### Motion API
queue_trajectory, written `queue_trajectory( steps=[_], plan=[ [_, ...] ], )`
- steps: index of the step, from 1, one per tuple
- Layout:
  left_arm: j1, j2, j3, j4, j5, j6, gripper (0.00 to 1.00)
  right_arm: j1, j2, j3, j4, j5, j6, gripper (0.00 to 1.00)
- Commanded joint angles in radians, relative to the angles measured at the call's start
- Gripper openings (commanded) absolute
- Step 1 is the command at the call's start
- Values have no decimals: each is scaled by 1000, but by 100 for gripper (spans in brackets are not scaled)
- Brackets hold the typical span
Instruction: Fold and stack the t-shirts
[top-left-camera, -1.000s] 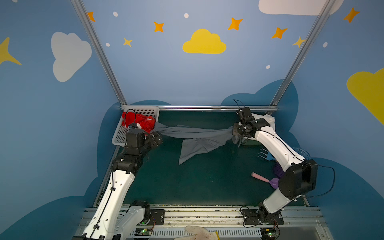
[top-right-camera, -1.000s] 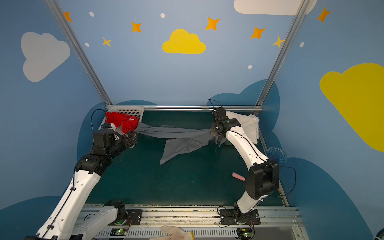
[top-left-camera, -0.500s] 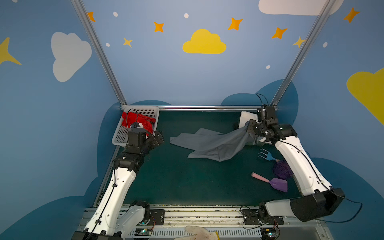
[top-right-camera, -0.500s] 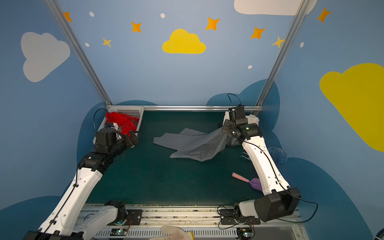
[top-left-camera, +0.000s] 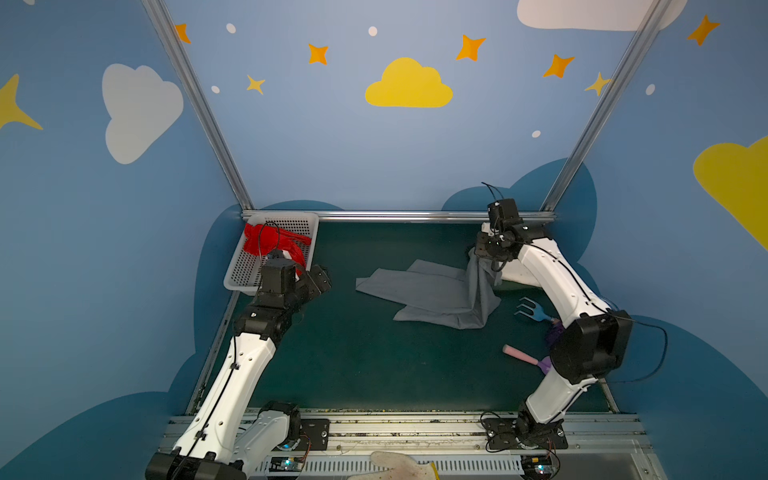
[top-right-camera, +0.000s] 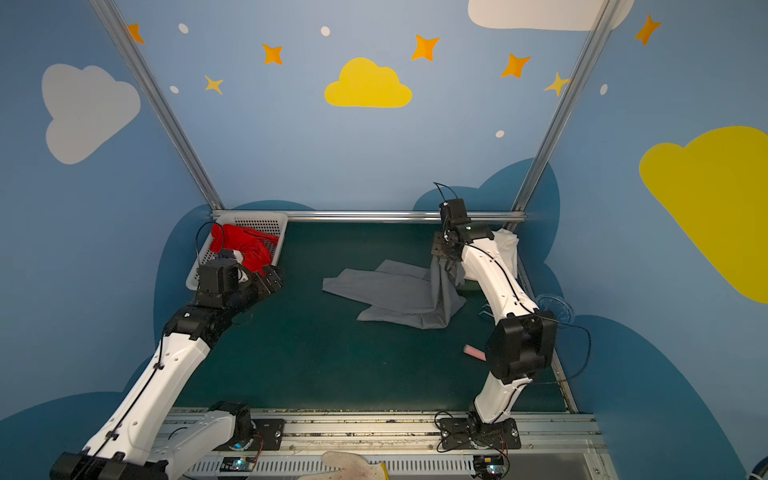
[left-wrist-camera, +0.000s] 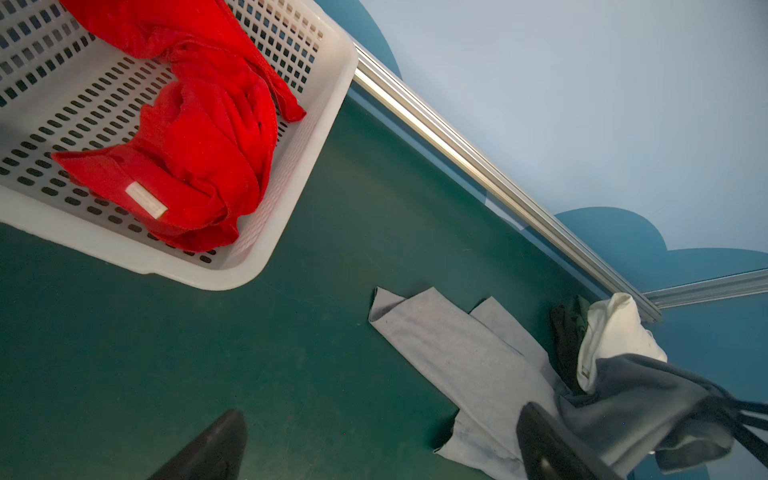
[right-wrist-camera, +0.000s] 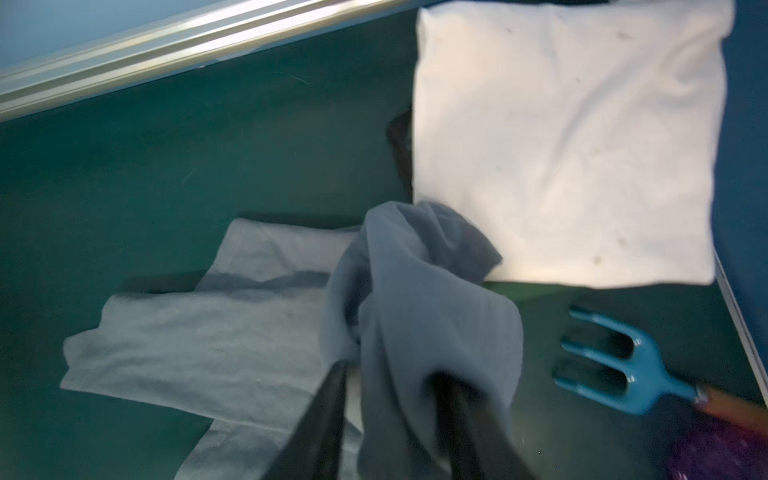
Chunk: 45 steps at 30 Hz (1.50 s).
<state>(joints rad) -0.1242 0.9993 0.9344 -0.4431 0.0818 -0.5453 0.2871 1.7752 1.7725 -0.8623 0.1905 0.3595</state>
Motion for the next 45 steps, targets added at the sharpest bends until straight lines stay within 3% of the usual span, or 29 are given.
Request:
queue_trajectory(
  steps=[1,6,10,16,23,30,37,45],
  plan=[
    [-6,-3,-6,10,11,-11,100,81,-3,70,-84,-15,-106,88],
    [-10,-26,-43,46,-19,-27,100,229,-46,-64,-96,-1,-75,92],
    [-10,-26,-60,72,-22,-34,100,367,-84,-227,-1,-121,-10,92],
    [-9,-14,-62,78,-25,-38,100,541,15,-274,42,-226,55,89],
    [-7,-30,-81,82,-27,-42,100,589,117,-308,100,-159,106,84],
    [-8,-69,-99,75,-49,-41,100,588,242,-214,81,-96,94,80],
    [-6,-81,-105,65,-54,-39,100,571,344,-139,45,16,103,65],
    [-6,-69,-111,80,-37,-44,100,522,331,-167,87,-22,98,26]
  ],
)
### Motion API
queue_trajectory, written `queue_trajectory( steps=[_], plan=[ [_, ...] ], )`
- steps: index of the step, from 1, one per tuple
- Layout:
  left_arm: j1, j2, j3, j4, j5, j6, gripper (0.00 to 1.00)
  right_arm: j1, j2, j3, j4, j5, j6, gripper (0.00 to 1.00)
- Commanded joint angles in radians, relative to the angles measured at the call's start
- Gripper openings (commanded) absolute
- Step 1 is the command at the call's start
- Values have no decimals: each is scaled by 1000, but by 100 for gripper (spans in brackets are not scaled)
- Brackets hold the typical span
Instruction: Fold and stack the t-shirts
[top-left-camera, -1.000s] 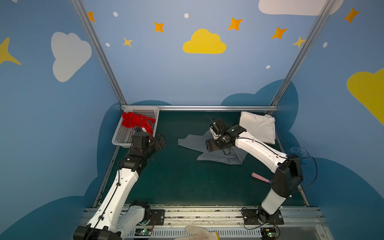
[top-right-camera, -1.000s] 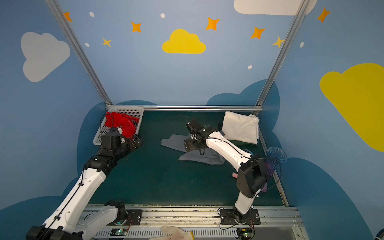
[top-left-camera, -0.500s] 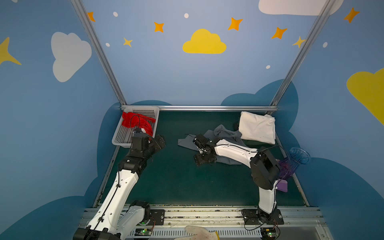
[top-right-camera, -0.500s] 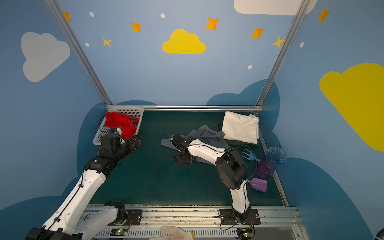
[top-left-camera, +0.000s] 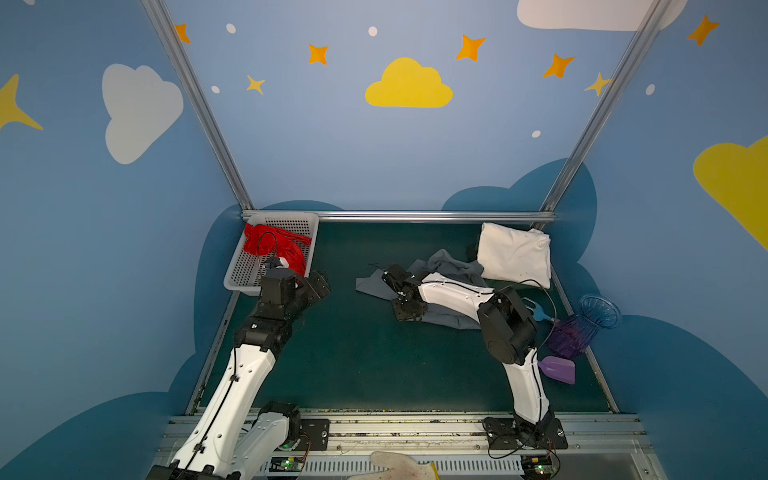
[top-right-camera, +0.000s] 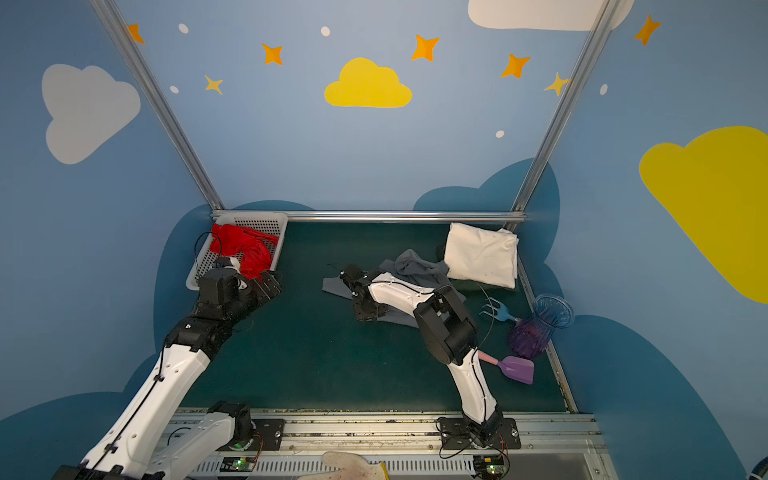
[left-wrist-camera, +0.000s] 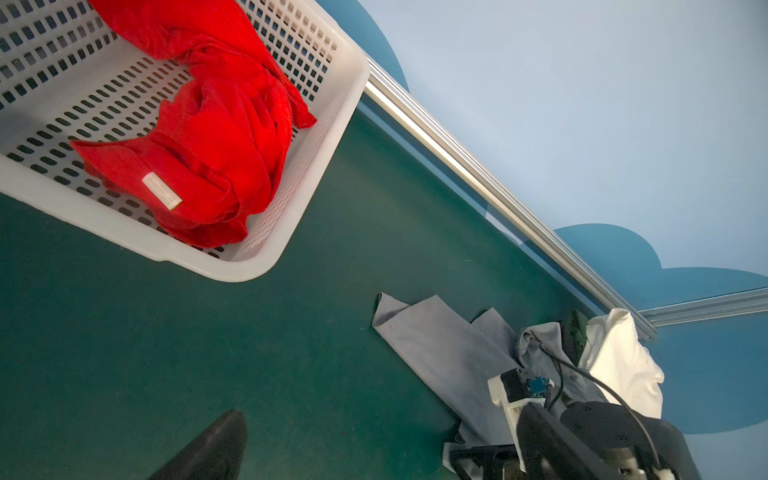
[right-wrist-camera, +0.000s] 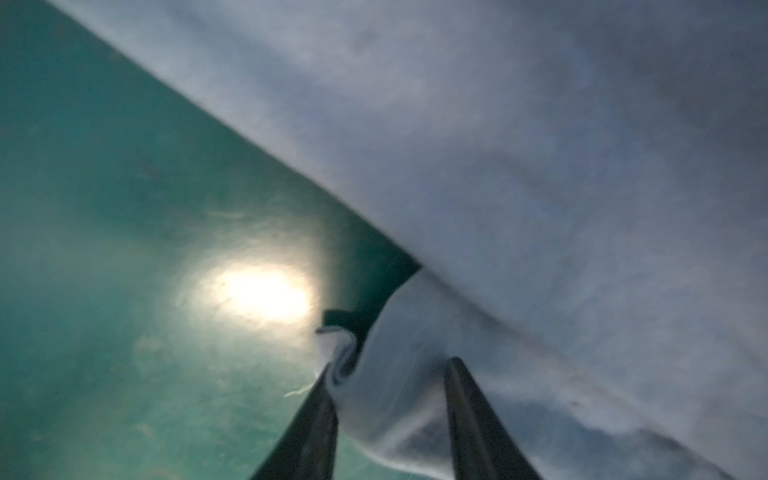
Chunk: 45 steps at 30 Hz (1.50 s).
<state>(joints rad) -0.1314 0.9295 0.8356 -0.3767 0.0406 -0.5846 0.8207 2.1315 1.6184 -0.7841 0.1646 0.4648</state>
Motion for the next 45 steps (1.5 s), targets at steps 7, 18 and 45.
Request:
queue_trajectory(
  steps=[7,18,45],
  plan=[
    [1,26,-10,27,30,-12,100,-57,-132,33,-74,62,-67,0],
    [1,61,-3,52,72,-23,100,-112,-538,203,-200,251,-171,0],
    [-423,774,248,444,411,-92,99,-296,-773,199,-195,92,-146,0]
  ],
)
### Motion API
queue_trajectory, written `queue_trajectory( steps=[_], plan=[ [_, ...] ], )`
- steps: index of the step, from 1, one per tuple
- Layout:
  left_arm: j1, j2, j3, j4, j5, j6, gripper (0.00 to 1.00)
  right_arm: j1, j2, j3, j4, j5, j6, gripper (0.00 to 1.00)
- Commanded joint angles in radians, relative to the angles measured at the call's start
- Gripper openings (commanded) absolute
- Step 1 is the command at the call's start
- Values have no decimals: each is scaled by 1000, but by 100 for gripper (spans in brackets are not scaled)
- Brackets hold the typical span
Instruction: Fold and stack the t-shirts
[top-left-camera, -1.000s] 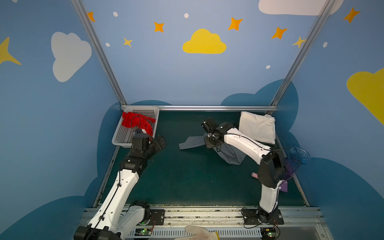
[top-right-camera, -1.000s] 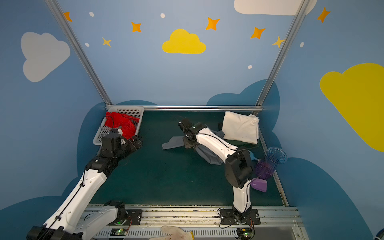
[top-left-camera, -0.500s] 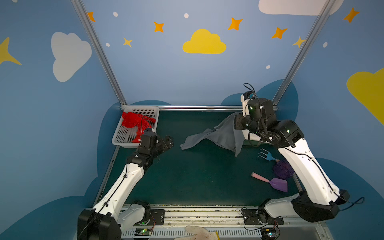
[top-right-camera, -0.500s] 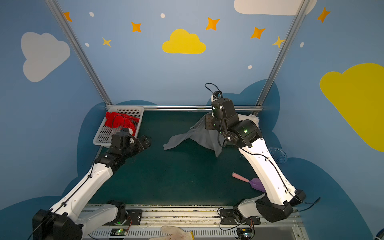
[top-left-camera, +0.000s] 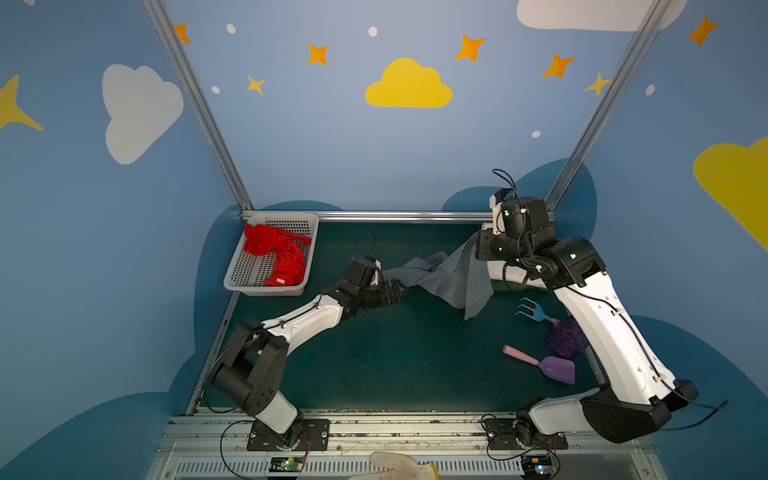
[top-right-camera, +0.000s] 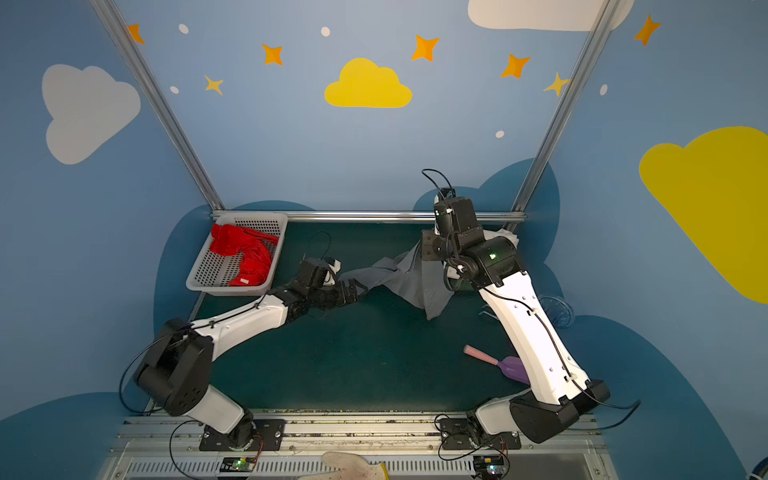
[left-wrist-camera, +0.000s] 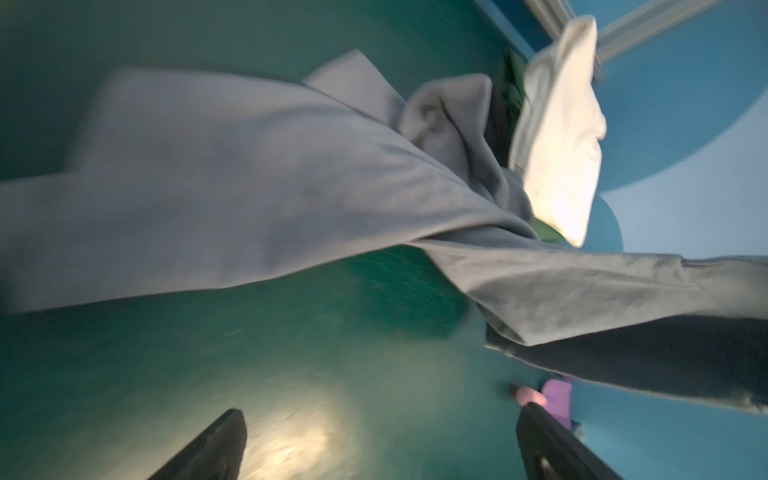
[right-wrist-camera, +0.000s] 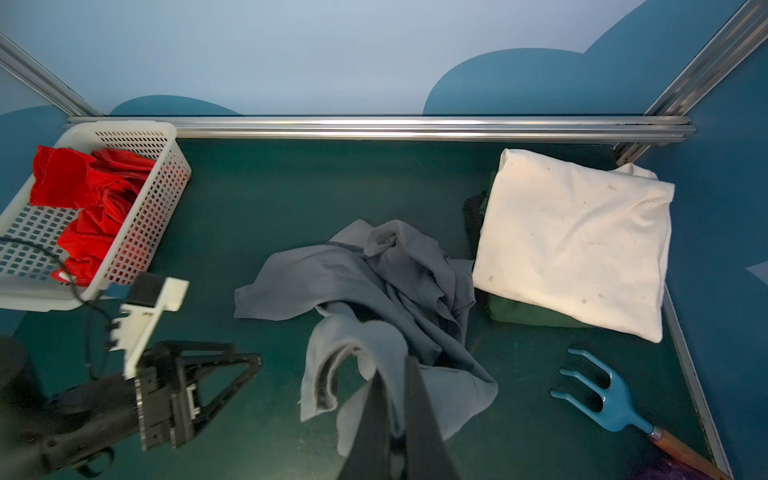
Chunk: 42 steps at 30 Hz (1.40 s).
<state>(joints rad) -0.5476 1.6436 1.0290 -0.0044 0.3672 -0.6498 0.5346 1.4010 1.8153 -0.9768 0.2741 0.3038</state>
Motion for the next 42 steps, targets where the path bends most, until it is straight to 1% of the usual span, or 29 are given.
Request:
queue_trajectory(
  steps=[1,4,8,11,14,16,19,24,29,33,35,38,42],
  plan=[
    [-6,97,75,88,96,-45,98,-13,-48,0,0,-19,15,0],
    [-5,173,131,62,72,-60,98,-22,-66,-7,-4,-19,14,0],
    [-2,232,189,18,18,-42,98,-33,-87,-20,-8,-25,18,0],
    [1,268,243,-36,-34,-11,100,-43,-103,-39,-1,-42,25,0],
    [4,295,287,-65,-105,35,100,-50,-117,-53,0,-45,31,0],
    [10,328,331,-91,-129,58,100,-57,-125,-60,0,-46,31,0],
    [28,380,400,-131,-111,66,100,-69,-135,-66,3,-49,27,0],
    [28,422,437,-124,-71,67,100,-92,-144,-85,9,-59,26,0],
    [17,398,385,-120,-71,73,100,-118,-149,-105,18,-91,31,0],
    [-6,281,228,-45,-147,86,100,-129,-147,-108,16,-108,33,0],
    [-25,234,187,-39,-201,109,100,-132,-148,-112,18,-113,35,0],
    [-51,203,159,-37,-267,139,100,-137,-153,-120,22,-116,40,0],
    [-59,248,188,-48,-251,131,100,-144,-164,-129,24,-119,41,0]
  ],
)
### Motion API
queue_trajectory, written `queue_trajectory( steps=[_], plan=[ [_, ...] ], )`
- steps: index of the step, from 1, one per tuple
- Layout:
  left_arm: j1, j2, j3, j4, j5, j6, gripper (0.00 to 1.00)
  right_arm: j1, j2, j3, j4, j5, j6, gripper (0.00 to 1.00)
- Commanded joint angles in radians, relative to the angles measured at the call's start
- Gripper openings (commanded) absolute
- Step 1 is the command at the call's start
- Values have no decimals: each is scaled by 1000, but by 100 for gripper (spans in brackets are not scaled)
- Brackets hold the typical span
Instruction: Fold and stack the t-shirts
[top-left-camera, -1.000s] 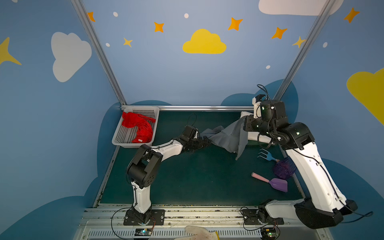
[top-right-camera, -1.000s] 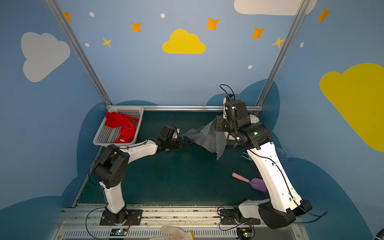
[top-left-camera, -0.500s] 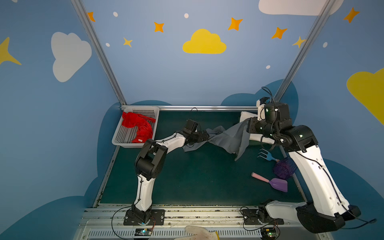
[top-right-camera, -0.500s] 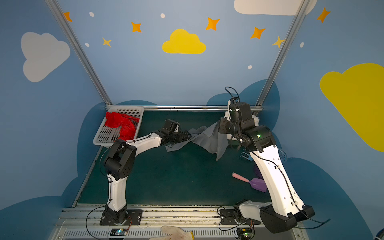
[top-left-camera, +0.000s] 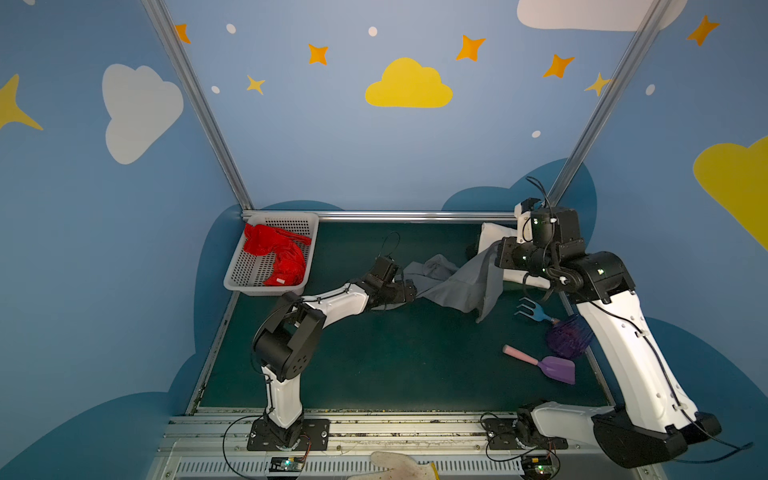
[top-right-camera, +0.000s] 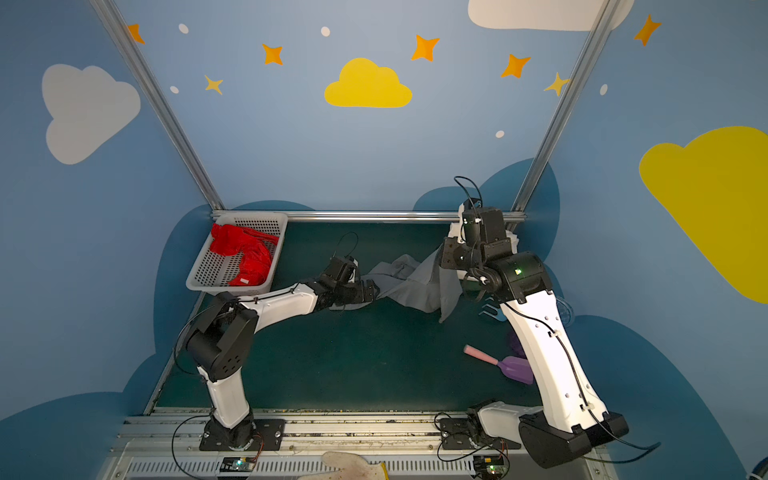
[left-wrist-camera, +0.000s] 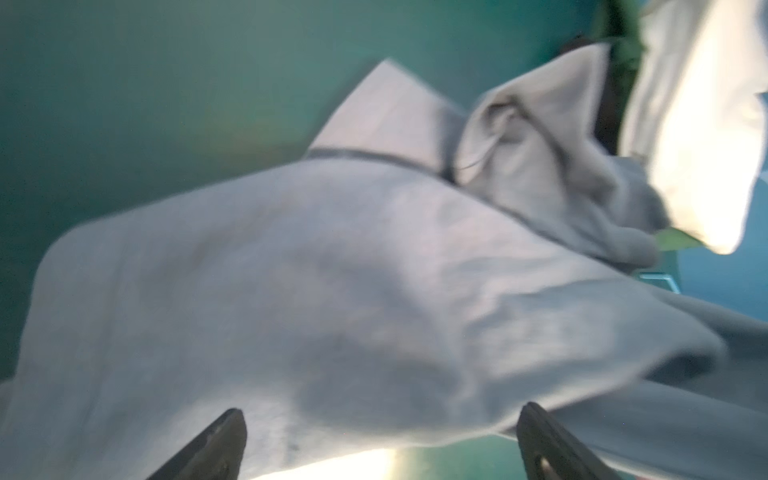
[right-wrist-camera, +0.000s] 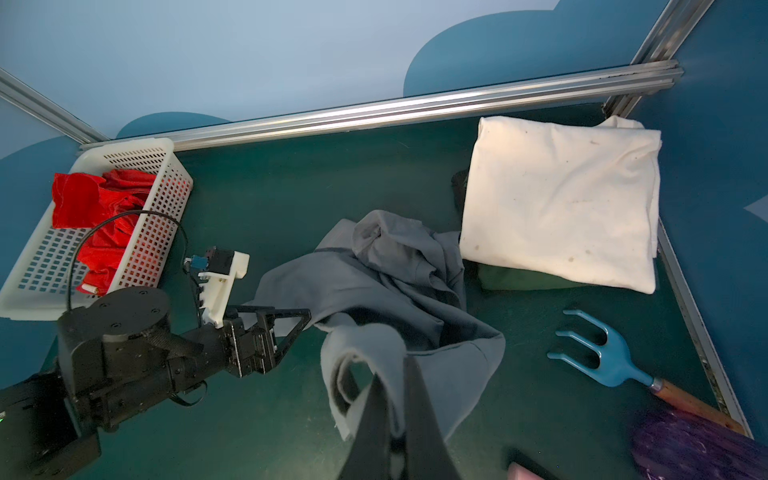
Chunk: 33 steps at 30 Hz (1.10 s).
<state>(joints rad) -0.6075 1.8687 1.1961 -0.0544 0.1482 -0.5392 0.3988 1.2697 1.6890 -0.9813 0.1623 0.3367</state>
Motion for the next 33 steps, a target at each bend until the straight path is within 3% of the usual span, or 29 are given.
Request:
queue_trajectory(
  steps=[1,8,12,18,23,25,29,33],
  plan=[
    [0,36,34,-4,-22,18,100,-10,-35,-3,28,-9,8,0],
    [-13,133,129,-98,-14,-7,100,-27,-49,-21,32,-32,13,0],
    [-14,153,111,-88,-5,-3,92,-39,-63,-37,40,-41,13,0],
    [-21,185,105,-75,10,0,57,-63,-66,-53,47,-68,18,0],
    [-20,213,185,-197,-14,11,18,-79,-68,-74,60,-76,18,0],
    [-16,169,174,-214,-43,18,5,-84,-64,-75,49,-57,14,0],
    [-13,7,116,-296,-97,47,4,-90,-91,-105,19,7,13,0],
    [-15,-240,-27,-399,-48,50,4,-91,-167,-194,7,37,45,0]
  ],
)
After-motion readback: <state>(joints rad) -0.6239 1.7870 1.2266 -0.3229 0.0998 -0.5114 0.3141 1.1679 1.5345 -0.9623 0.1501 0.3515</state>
